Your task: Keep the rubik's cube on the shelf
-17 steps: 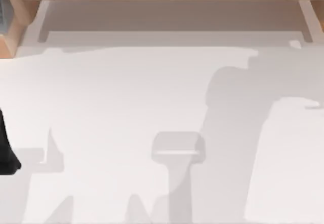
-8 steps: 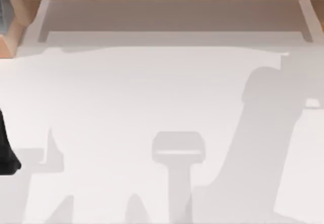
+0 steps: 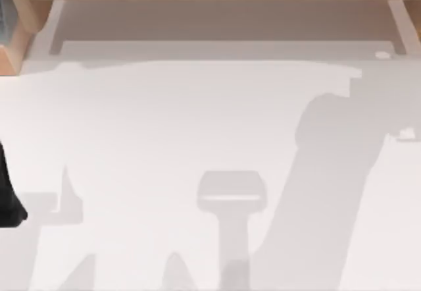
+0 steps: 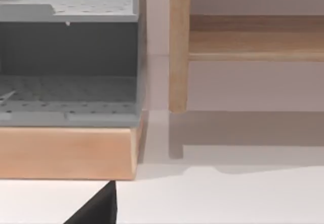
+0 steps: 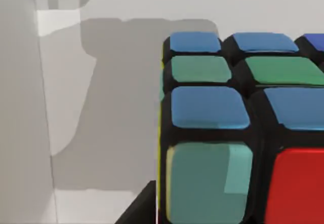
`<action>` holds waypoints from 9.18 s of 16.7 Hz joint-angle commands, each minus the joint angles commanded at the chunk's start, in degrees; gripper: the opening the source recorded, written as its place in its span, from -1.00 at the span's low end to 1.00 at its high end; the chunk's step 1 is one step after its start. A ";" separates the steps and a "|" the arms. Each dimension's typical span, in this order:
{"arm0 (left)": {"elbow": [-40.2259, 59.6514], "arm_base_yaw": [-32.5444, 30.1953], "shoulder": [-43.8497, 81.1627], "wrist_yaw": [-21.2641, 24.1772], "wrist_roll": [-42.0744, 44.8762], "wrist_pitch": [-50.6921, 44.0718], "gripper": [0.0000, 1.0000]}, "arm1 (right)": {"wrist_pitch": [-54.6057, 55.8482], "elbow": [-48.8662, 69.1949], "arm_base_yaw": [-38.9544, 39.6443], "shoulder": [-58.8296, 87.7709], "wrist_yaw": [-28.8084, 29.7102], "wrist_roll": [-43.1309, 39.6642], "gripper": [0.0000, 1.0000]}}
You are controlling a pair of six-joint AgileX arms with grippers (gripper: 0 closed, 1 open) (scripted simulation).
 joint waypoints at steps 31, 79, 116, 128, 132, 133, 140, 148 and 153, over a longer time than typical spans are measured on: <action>0.00 0.00 0.00 0.00 0.00 0.00 1.00 | 113.22 -69.89 58.68 -27.35 40.28 21.81 -1.00; 0.00 0.00 0.00 0.00 0.00 0.00 1.00 | 107.89 -45.42 51.60 -9.83 34.62 20.63 1.00; 0.00 0.00 0.00 0.00 0.00 0.00 1.00 | 167.88 -110.97 -21.57 -22.98 -36.90 -70.76 1.00; 0.00 0.00 0.00 0.00 0.00 0.00 1.00 | 164.71 -106.57 -17.98 -20.57 -34.13 -71.40 1.00; 0.00 0.00 0.00 0.00 0.00 0.00 1.00 | 164.60 -106.40 -17.86 -20.51 -34.00 -71.40 1.00; 0.00 0.00 0.00 0.00 0.00 0.00 1.00 | 164.60 -106.40 -17.86 -20.51 -34.00 -71.40 0.85; 0.00 0.00 0.00 0.00 0.00 0.00 1.00 | 164.60 -106.40 -17.86 -20.51 -34.00 -71.40 -0.21; 0.00 0.00 0.00 0.00 0.00 0.00 1.00 | 164.60 -106.40 -17.86 -20.51 -34.00 -71.40 -1.00; 0.00 0.00 0.00 0.00 0.00 0.00 1.00 | 164.60 -106.40 -17.86 -20.51 -34.00 -71.40 -1.00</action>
